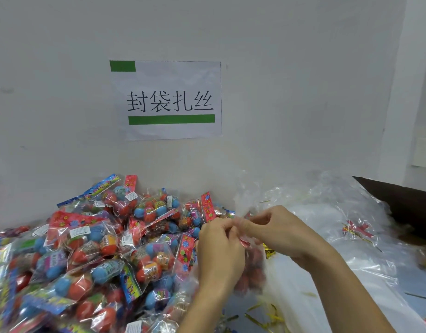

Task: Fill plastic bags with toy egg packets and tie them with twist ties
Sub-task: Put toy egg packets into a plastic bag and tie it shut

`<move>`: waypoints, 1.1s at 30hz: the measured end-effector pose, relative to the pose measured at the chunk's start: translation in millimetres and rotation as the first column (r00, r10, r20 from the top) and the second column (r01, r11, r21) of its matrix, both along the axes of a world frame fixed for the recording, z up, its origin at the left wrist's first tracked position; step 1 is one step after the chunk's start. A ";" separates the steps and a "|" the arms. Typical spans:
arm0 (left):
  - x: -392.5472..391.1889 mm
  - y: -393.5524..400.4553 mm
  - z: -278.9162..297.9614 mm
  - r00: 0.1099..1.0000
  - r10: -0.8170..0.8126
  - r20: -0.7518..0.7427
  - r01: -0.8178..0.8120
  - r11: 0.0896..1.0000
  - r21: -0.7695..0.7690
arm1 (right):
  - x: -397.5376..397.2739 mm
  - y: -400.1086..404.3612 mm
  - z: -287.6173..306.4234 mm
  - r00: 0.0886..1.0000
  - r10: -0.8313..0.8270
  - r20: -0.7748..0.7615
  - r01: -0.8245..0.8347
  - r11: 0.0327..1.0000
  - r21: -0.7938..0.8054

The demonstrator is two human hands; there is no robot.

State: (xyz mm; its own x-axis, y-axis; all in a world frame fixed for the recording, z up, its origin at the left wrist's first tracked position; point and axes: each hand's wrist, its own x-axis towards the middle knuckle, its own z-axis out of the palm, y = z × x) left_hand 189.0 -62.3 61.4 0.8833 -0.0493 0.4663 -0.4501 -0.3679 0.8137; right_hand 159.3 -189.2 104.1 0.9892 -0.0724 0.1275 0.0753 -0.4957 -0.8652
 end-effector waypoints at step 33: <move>10.1 38.4 16.8 0.605 -0.700 -0.380 0.456 0.696 -0.555 | 10.5 8.3 -7.5 0.999 0.030 0.025 -0.039 0.826 0.563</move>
State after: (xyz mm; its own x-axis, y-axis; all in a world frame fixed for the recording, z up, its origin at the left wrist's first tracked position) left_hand 199.2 -23.9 78.2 0.8162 -0.5766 0.0368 0.0911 0.1914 0.9773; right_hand 169.9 -180.9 96.7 0.9908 -0.1018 0.0892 0.0976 0.0803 -0.9920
